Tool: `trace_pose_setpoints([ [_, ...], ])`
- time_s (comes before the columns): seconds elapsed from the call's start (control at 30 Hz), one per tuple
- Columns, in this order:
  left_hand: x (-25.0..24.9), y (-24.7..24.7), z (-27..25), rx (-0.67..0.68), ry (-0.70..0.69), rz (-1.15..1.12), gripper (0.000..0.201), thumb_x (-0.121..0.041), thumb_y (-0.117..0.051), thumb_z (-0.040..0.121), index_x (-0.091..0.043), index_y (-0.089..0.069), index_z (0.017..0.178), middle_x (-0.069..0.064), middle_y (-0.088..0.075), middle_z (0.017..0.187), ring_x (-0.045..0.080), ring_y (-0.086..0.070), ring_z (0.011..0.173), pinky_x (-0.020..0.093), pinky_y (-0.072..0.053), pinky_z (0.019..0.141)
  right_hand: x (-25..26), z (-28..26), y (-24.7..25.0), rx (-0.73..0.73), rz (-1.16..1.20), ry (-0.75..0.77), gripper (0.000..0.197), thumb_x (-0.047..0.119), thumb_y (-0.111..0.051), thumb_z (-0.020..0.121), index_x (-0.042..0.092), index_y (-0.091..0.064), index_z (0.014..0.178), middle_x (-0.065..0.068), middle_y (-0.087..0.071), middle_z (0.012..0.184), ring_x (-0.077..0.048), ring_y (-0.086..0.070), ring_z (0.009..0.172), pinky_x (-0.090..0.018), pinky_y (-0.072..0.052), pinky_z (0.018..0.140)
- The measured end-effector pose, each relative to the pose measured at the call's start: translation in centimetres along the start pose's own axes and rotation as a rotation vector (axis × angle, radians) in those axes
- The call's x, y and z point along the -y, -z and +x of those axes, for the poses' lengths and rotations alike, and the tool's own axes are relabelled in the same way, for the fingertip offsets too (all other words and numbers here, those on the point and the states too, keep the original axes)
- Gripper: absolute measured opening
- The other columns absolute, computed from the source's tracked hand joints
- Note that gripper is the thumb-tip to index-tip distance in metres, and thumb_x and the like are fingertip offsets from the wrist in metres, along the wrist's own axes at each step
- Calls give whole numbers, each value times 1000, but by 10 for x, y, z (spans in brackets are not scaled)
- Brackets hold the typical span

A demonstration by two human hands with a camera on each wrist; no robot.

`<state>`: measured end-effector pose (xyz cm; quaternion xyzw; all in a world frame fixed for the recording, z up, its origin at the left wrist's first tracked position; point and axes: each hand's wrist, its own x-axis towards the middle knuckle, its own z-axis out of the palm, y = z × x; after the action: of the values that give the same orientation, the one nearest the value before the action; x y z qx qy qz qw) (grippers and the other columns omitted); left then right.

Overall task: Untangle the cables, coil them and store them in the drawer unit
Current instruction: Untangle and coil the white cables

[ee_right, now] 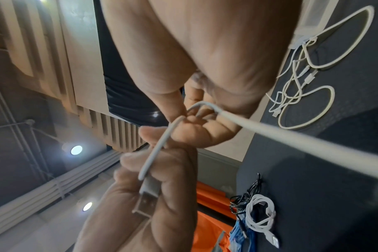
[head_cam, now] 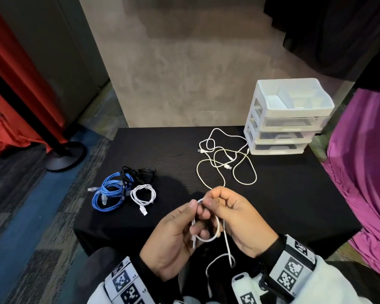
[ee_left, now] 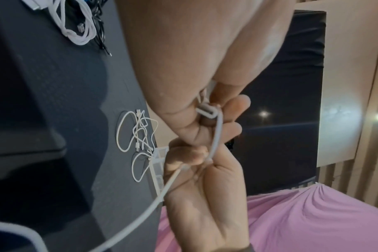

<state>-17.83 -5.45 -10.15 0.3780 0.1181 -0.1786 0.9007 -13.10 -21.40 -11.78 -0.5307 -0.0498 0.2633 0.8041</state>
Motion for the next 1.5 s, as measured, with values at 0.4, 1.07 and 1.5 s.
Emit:
trace_pose_setpoints([
  [0.4,-30,11,14,-246,-410,320,23,-16,-37,110,-1,-51,100,10,-70,130,34,-73,108,48,-59,95,-27,-21,9,143,-1044,44,32,43,-56,104,21,-71,86,-3,-66,68,-8,-53,58,-33,-48,65],
  [1.07,-30,-4,6,-77,-399,303,24,-22,-37,109,-1,-50,108,7,-70,131,12,-60,62,30,-50,72,-18,7,25,-46,-754,153,24,21,-58,106,18,-75,90,4,-56,60,-2,-45,53,-20,-36,56],
  [1.5,-9,13,1,108,-229,1034,38,-36,-37,110,-26,-68,91,-6,-52,54,17,-43,48,29,-38,54,44,-13,19,84,-897,282,15,23,-70,97,20,-74,83,-3,-74,78,-29,-69,79,-52,-54,82],
])
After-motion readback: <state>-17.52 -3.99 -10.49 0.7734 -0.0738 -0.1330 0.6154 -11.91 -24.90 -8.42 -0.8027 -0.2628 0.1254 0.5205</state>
